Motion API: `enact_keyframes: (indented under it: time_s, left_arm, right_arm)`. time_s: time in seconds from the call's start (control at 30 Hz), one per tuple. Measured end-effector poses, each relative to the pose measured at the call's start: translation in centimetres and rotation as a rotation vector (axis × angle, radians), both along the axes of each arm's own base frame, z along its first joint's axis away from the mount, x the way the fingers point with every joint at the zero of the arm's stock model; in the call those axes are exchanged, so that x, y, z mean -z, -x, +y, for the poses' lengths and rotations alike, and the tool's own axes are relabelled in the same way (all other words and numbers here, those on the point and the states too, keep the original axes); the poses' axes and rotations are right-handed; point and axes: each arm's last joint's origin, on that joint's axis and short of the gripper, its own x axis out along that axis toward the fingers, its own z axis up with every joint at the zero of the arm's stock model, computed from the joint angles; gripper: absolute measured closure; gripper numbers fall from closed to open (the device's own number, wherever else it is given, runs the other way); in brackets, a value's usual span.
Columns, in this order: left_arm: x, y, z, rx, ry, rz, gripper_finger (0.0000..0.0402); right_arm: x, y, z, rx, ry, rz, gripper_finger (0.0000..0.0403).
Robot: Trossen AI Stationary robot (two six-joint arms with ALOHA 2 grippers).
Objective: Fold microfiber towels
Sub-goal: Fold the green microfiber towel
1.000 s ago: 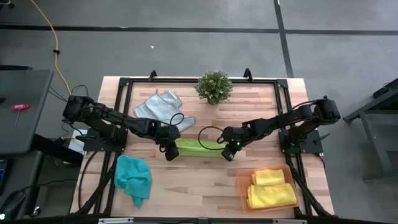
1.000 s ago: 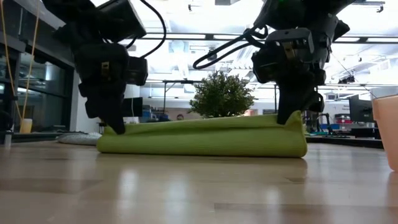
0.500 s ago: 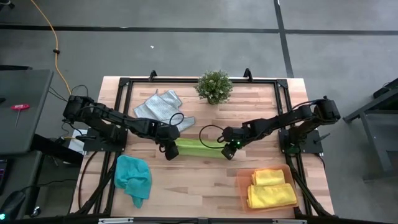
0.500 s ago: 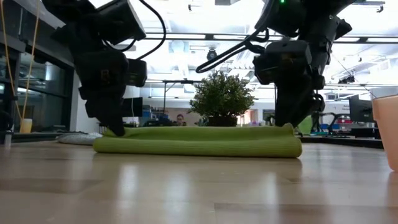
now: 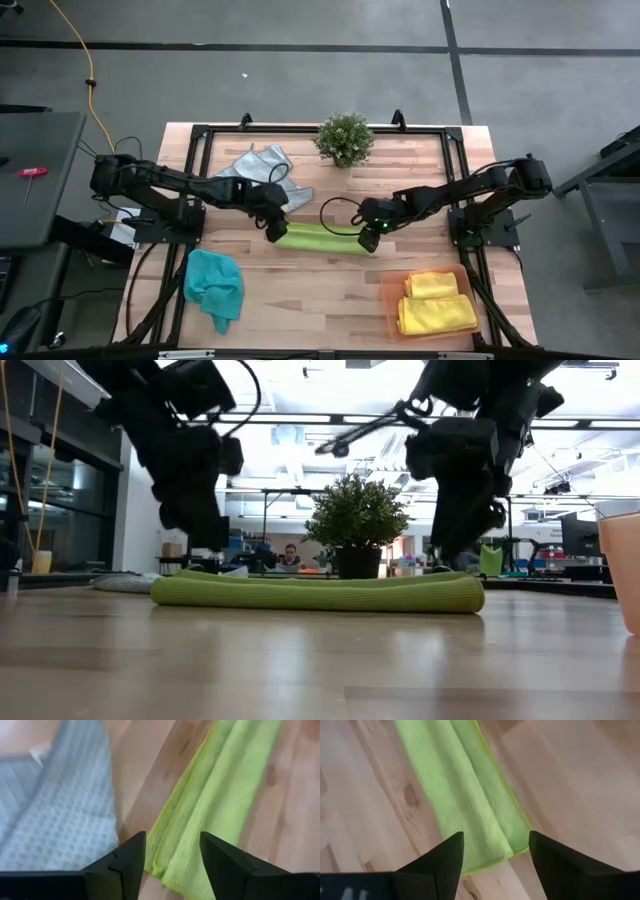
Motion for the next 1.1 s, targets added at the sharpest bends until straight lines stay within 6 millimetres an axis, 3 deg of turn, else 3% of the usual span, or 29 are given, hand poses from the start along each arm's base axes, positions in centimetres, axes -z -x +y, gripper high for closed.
enact_keyframes:
  time_s: [0.13,0.3,0.57,0.8,1.1]
  left_arm:
    - [-1.6,0.5,-0.5,0.091,-0.043,-0.067,0.0218]
    - [-1.8,0.0,-3.0,0.285,-0.121,-0.099,0.0218]
    - [1.8,-0.6,-6.7,0.413,-0.251,-0.079,0.0218]
    - [3.9,-1.0,-6.6,0.413,-0.291,0.014,0.0218]
    - [4.0,-1.2,-4.9,0.379,-0.314,0.031,0.0218]
  right_arm:
    - [-1.6,0.6,0.0,-0.066,0.073,-0.064,0.0185]
    - [-2.3,1.0,1.0,-0.206,0.110,-0.095,0.0186]
    - [-1.0,-0.1,3.0,-0.385,0.115,-0.133,0.0216]
    - [0.6,-1.1,3.4,-0.434,0.132,-0.124,0.0266]
    - [1.2,-1.3,3.3,-0.389,0.151,-0.105,0.0351]
